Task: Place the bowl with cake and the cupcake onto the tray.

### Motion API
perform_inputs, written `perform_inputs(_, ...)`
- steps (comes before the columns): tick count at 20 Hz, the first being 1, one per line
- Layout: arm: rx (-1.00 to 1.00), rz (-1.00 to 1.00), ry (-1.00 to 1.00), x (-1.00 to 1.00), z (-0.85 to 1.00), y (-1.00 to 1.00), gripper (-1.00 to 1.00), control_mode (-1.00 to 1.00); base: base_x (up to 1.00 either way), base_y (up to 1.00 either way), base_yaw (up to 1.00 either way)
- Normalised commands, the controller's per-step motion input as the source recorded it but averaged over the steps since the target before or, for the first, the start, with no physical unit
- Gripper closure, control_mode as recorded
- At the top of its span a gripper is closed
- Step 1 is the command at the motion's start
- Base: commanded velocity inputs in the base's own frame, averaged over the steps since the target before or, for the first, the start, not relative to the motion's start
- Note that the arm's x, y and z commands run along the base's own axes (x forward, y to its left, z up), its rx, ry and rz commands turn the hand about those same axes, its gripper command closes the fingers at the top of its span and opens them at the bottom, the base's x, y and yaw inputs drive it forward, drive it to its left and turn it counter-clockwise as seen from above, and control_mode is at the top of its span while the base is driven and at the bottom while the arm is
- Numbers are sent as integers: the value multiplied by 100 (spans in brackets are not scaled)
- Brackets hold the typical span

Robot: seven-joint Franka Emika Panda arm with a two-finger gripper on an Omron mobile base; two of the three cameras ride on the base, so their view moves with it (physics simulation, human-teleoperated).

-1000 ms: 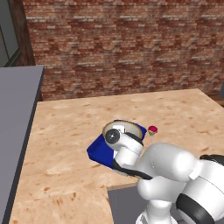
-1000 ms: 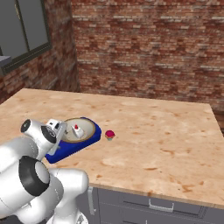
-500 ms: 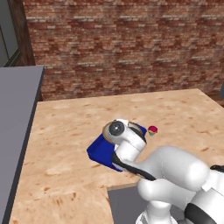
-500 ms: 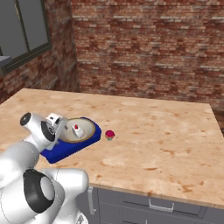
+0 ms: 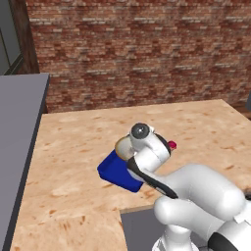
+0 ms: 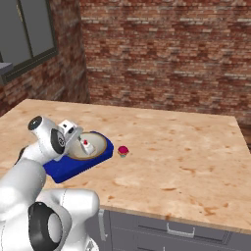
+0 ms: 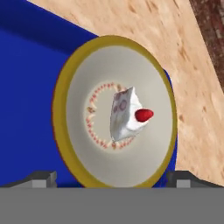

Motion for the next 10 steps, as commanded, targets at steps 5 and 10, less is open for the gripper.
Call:
perform_inputs(5, 15, -11, 0, 0, 20, -39, -100, -100, 0, 0, 0)
perform_inputs(10, 14, -6, 0, 2, 16, -43, -100, -100, 0, 0, 0)
